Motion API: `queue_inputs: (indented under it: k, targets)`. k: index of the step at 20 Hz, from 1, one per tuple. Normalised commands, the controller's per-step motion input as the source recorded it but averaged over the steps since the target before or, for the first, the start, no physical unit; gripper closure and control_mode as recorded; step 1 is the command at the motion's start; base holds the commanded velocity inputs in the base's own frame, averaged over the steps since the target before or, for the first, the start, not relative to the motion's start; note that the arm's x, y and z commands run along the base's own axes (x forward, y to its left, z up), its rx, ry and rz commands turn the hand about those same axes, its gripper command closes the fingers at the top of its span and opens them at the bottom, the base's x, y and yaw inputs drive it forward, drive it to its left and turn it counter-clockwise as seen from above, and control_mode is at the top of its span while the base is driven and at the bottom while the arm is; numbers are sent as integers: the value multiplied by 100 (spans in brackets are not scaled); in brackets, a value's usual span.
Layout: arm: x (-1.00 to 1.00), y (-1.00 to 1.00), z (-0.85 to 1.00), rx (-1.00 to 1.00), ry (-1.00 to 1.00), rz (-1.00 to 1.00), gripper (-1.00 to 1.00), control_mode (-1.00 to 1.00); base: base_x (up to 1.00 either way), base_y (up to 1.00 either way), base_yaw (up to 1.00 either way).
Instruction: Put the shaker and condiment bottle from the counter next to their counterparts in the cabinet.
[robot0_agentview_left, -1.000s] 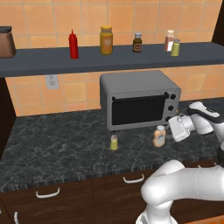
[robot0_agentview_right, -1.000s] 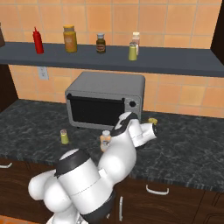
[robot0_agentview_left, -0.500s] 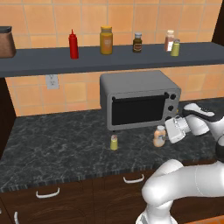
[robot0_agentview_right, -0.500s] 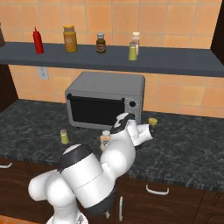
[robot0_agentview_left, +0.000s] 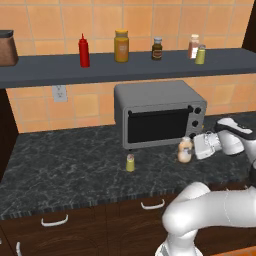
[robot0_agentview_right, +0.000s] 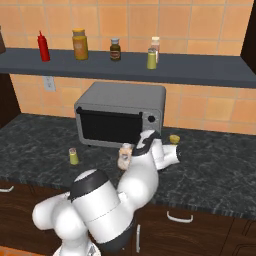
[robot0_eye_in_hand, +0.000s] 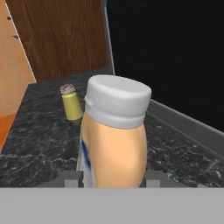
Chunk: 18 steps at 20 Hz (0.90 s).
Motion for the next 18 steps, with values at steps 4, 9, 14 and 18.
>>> queue_inputs:
  k: [4,9,14,18]
  targets:
    - [-27,0,56,1,2,-38,100,-100,0,0,0]
    - [-55,2,51,1,0,-41,100,-100,0,0,0]
    - [-47,23,76,-2,-1,-33,100,-100,0,0,0]
    - [-44,45,98,-13,-7,-22,100,-100,0,0,0]
